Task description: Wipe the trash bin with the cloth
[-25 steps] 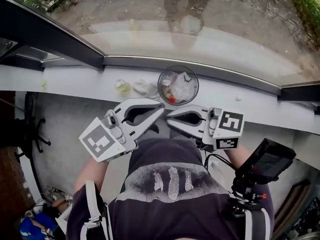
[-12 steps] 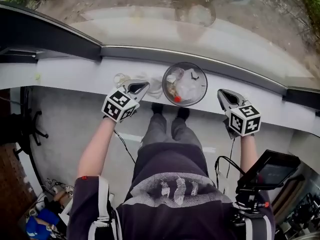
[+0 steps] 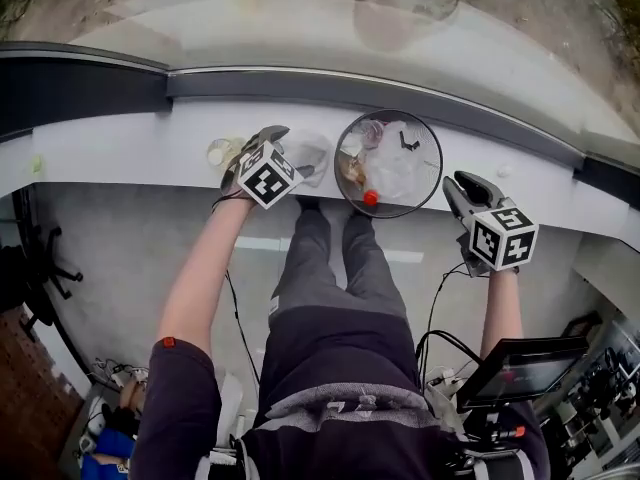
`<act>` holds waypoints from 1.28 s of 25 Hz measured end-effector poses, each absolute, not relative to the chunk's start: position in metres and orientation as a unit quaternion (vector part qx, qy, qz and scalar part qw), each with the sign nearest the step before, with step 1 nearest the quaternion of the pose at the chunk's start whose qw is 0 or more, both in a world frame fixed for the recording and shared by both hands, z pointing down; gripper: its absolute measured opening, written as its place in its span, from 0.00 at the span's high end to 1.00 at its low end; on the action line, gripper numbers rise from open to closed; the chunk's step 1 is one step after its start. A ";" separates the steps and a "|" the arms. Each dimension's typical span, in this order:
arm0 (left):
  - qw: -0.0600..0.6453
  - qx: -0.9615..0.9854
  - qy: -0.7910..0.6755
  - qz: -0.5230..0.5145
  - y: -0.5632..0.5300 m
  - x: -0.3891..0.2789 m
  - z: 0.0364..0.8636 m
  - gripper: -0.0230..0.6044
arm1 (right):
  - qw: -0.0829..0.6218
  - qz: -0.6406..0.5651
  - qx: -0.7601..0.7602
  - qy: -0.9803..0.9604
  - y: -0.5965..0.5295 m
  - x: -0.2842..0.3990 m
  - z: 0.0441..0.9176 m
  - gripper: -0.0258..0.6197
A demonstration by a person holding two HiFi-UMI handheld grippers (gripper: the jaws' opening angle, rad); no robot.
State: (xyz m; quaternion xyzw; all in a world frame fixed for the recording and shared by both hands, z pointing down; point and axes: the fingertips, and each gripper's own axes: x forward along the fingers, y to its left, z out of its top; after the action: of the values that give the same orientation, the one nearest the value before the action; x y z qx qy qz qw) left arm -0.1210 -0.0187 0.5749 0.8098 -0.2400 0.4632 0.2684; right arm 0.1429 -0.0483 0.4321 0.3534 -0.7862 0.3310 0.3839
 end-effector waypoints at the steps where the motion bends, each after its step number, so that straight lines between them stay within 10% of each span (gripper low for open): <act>1: 0.269 0.806 -0.232 0.473 -0.018 -0.123 0.588 0.32 | 0.388 0.333 0.356 -0.782 -0.049 0.143 0.438 0.80; 14: 0.232 0.746 -0.096 0.617 0.017 -0.117 0.745 0.29 | 0.504 0.313 0.317 -0.740 -0.059 0.150 0.521 0.66; 18: 0.260 0.730 -0.127 0.619 0.020 -0.133 0.748 0.85 | 0.535 0.318 0.310 -0.719 -0.053 0.151 0.532 0.68; 22: 0.314 0.736 -0.162 0.577 0.022 -0.134 0.741 0.91 | 0.478 0.411 0.356 -0.690 -0.052 0.151 0.531 0.91; 32: 0.341 0.825 -0.382 0.240 -0.071 -0.133 0.581 0.91 | 0.374 0.549 0.416 -0.622 -0.038 0.165 0.534 0.93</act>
State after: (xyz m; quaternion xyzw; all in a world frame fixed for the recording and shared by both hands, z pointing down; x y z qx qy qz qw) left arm -0.1335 -0.0711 0.5814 0.8245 -0.3824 0.2404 0.3408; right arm 0.1650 -0.0381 0.5344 0.4156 -0.6217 0.5486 0.3739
